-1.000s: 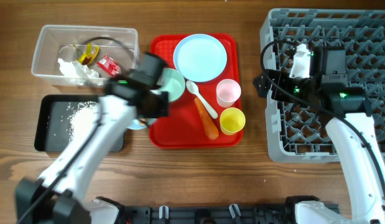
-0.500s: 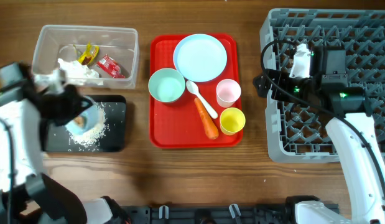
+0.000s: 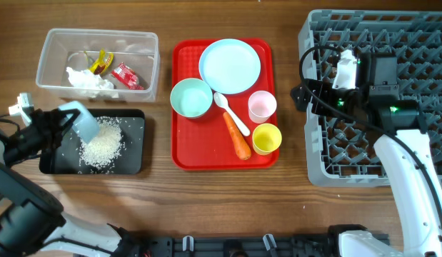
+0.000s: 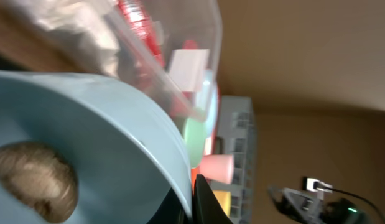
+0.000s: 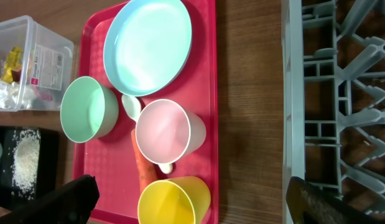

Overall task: Sort waste into correct bins and load items into the dishwasher rack
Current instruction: 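Tip the blue bowl over the black tray to dump the mushroom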

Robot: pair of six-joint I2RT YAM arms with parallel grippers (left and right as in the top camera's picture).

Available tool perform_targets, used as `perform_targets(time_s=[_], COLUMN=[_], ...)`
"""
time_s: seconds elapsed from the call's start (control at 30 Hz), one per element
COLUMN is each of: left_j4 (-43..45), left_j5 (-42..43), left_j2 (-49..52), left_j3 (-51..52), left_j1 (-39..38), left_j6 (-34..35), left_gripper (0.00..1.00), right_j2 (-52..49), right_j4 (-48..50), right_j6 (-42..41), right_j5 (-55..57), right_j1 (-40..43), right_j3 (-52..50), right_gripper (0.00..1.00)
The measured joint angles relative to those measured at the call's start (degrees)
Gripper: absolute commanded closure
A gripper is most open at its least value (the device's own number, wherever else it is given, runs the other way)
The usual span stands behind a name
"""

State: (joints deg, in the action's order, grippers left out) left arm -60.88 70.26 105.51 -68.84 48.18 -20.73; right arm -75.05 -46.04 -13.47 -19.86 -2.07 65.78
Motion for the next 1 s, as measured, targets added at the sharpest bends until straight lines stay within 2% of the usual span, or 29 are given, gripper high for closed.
perform_targets(time_s=[0.23, 0.4, 0.8, 1.0], left_j4=[-0.02, -0.02, 0.0, 0.02], left_j5=[13.33, 16.85, 18.12, 12.94], left_j2=[2.82, 2.82, 2.08, -7.28], left_j3=[0.02, 0.02, 0.07, 0.04], left_j1=[0.0, 0.0, -0.66, -8.2], left_j6=[-2.56, -2.56, -2.78, -2.93], left_gripper=[0.96, 0.96, 0.96, 0.96], right_j2=[0.0, 0.0, 0.0, 0.0], right_j4=[-0.24, -0.24, -0.24, -0.24], right_j6=[0.0, 0.0, 0.0, 0.0], right_j5=[0.0, 0.0, 0.0, 0.0], right_j1=[0.0, 0.0, 0.0, 0.0], right_j3=[0.0, 0.0, 0.0, 0.0], right_gripper=[0.0, 0.0, 0.0, 0.0])
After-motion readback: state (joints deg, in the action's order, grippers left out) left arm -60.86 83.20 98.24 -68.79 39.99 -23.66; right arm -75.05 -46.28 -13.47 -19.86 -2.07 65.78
